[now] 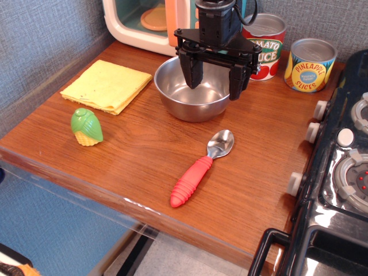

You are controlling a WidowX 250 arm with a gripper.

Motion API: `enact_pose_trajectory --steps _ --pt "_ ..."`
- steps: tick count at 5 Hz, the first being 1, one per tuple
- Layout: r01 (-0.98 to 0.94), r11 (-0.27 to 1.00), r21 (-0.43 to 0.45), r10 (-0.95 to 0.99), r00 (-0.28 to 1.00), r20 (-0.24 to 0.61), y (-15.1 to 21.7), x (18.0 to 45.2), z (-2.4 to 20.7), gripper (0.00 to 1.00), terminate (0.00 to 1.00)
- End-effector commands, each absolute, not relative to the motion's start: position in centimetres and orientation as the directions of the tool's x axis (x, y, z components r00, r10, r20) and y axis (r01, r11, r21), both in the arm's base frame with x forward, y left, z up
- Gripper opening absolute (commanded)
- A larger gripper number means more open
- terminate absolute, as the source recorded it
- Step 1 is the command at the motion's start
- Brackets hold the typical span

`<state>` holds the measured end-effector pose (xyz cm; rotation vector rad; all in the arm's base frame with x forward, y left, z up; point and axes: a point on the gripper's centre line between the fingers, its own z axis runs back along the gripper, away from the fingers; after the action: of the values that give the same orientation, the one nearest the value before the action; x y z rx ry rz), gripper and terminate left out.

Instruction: Place the corn inside of the silver pot.

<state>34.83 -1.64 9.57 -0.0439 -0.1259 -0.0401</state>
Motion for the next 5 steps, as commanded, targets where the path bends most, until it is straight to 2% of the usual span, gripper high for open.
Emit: enact_pose_trajectory --steps 1,2,3,4,5 --pt "0.043 0.998 -0.041 -0.037 0.991 0.126 -1.6 34.8 9.6 1.0 0.0" --pt "0.092 0.994 -0.052 -0.082 0.984 0.16 -1.2 34.1 10.5 1.0 0.0" --pt "0.142 0.987 -0.076 -0.123 0.968 0.217 0.5 33.4 12.5 1.0 0.0" --pt "0.099 0.995 0.007 -0.098 0.967 0.234 3.1 32.3 14.3 1.0 0.0" --pt "0.087 0.996 0.036 -0.093 0.974 0.207 5.6 32.3 14.0 1.0 0.0"
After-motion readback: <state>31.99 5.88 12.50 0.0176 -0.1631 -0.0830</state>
